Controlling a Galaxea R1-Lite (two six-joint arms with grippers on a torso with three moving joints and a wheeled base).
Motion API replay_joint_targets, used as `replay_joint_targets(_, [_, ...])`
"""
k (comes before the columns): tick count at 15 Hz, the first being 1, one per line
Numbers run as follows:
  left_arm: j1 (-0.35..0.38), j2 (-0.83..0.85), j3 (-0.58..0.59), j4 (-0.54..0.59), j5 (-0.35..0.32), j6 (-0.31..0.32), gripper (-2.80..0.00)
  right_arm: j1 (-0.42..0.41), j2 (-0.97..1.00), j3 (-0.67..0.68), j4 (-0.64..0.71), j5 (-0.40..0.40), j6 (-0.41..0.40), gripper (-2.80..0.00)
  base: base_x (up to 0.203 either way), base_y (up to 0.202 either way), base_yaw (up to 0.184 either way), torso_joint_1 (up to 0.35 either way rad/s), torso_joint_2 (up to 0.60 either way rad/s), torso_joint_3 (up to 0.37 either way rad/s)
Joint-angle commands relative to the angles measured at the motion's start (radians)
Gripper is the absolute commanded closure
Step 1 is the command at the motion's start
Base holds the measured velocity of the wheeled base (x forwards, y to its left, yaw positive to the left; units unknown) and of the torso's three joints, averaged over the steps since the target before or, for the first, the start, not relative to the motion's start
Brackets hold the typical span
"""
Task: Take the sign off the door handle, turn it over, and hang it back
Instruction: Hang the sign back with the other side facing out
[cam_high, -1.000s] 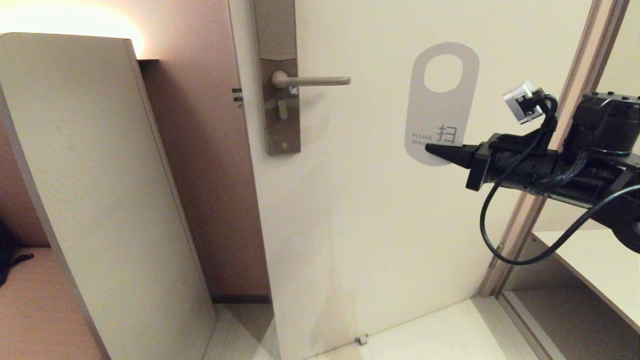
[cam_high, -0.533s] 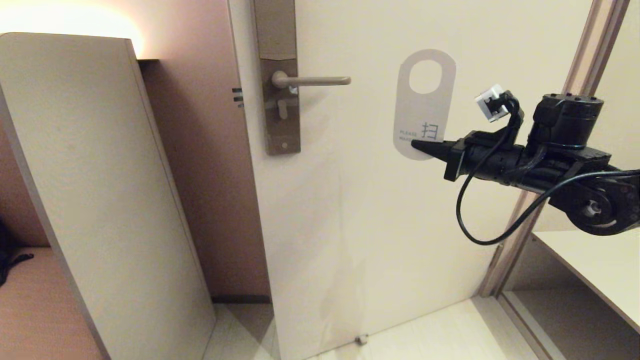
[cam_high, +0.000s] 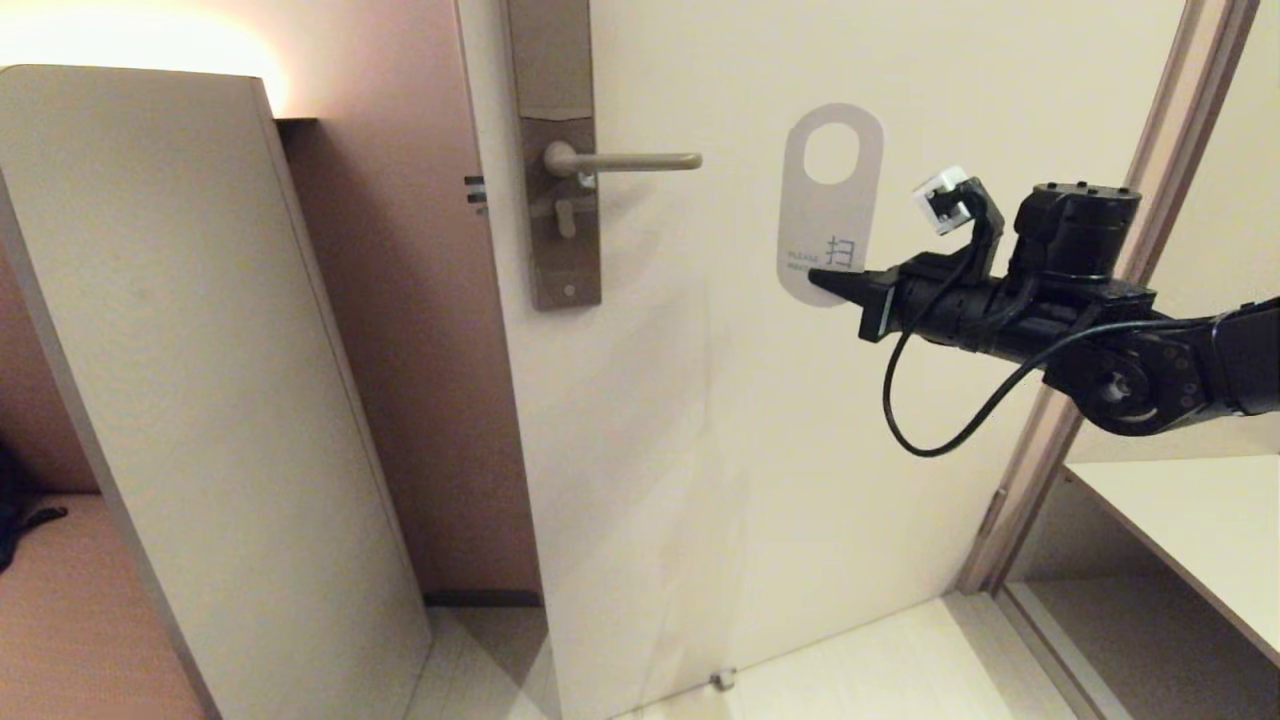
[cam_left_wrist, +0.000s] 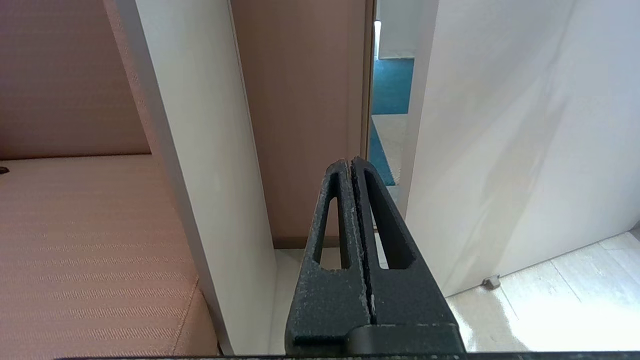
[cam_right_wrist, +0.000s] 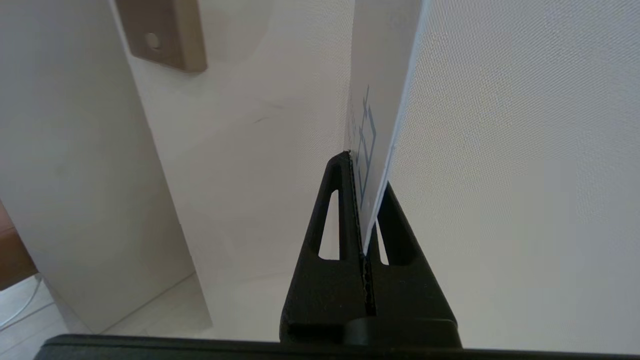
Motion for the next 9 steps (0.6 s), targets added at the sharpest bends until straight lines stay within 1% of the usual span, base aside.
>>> replay_joint_targets(1, [0.001, 0.0, 0.0, 0.0, 0.0, 0.0, 0.0, 0.002, 0.042, -0.056, 0.022, 0.003, -0.001, 0.0, 0.0, 0.0, 0.0, 0.0, 0.0, 0.0])
replay_joint_targets(5, [-0.001, 0.0, 0.0, 0.0, 0.0, 0.0, 0.0, 0.048, 0.089, -0.137, 0.047, 0.002, -0.005, 0.0, 0.0, 0.0, 0.0, 0.0, 0.0, 0.0])
replay_joint_targets(9, [0.001, 0.0, 0.0, 0.0, 0.0, 0.0, 0.0, 0.078, 0.137, -0.213, 0.053, -0.023, -0.007, 0.0, 0.0, 0.0, 0.0, 0.0, 0.0, 0.0])
